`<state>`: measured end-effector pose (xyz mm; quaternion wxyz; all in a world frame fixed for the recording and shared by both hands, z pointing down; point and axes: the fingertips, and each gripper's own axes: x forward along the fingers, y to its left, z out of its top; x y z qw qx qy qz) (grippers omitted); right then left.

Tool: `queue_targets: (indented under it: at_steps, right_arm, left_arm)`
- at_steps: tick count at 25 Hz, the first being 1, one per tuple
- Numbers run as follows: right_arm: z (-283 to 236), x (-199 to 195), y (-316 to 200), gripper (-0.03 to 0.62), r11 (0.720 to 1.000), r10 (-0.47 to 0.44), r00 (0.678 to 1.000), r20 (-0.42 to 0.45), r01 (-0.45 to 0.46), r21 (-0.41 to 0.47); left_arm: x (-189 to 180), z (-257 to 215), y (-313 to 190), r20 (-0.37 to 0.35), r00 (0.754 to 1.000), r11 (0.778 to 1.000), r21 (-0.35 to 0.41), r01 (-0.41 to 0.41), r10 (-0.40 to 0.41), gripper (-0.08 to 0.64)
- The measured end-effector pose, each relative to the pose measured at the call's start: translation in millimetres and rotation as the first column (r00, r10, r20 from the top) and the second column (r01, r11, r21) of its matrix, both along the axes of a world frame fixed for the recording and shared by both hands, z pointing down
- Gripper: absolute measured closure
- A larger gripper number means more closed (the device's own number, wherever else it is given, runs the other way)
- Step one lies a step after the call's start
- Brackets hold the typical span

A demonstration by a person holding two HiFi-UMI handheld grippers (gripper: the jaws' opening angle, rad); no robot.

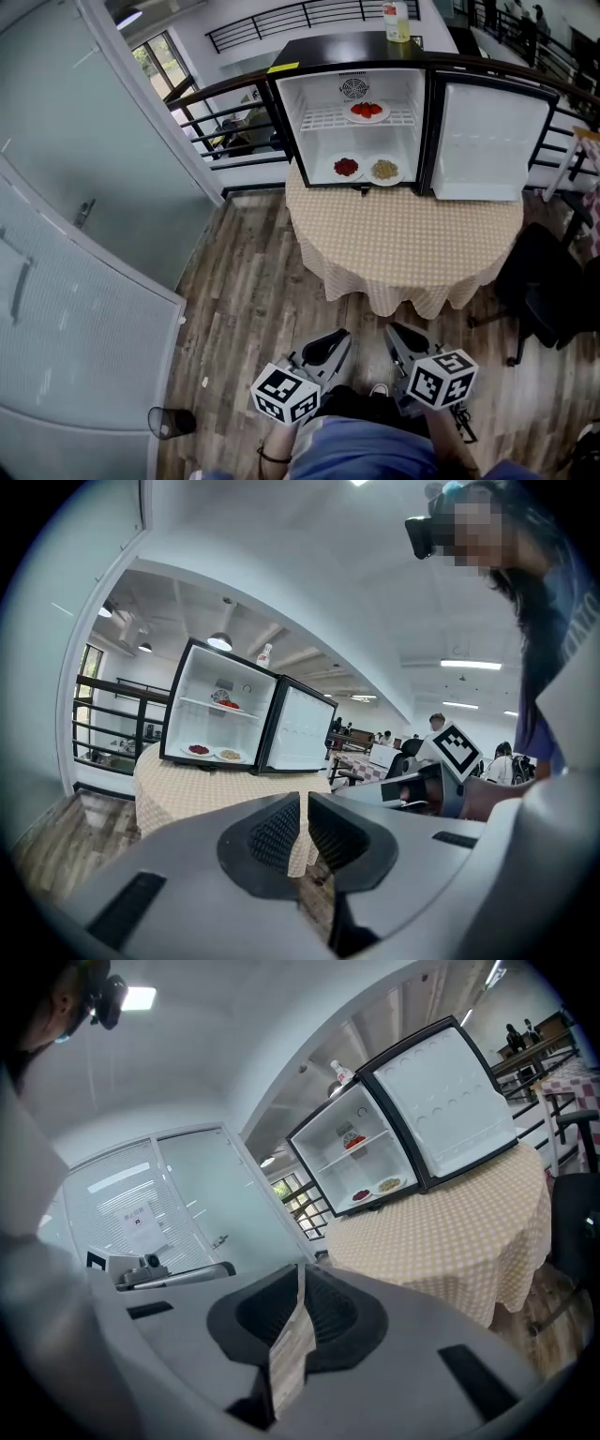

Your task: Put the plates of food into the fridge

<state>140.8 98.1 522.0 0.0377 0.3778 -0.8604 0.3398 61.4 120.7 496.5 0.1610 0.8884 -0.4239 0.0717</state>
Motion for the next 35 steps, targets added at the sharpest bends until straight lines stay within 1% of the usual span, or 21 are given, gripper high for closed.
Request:
queue_targets:
  at_steps: [8, 13, 19, 28, 35]
  right_arm:
    - [4, -17, 15, 0.557, 0.999, -0.044, 0.998, -0.032, 0.045, 0.004]
    - [5, -37, 20, 0.560, 0.996, -0.084, 0.996, -0.034, 0.084, 0.000]
    - [-1, -52, 21, 0.563, 0.994, -0.107, 0.993, -0.044, 0.108, 0.018]
    - [-3, -49, 16, 0.565, 0.992, -0.122, 0.990, -0.068, 0.125, 0.030]
    - [-10, -33, 1, 0.565, 0.993, -0.099, 0.992, -0.072, 0.103, 0.054]
  left_arm:
    - [-4, 2, 26, 0.004, 1.000, 1.000, -0.005, -0.008, 0.008, 0.524]
    - [-17, 5, 38, 0.011, 1.000, 1.000, -0.011, 0.008, -0.008, 0.525]
    - [-35, -4, 40, 0.021, 0.999, 0.999, 0.010, 0.031, -0.031, 0.525]
    - [-36, -3, 40, 0.009, 0.999, 0.999, 0.019, 0.050, -0.050, 0.525]
    - [-36, -10, 38, 0.006, 0.997, 0.996, 0.043, 0.081, -0.081, 0.525]
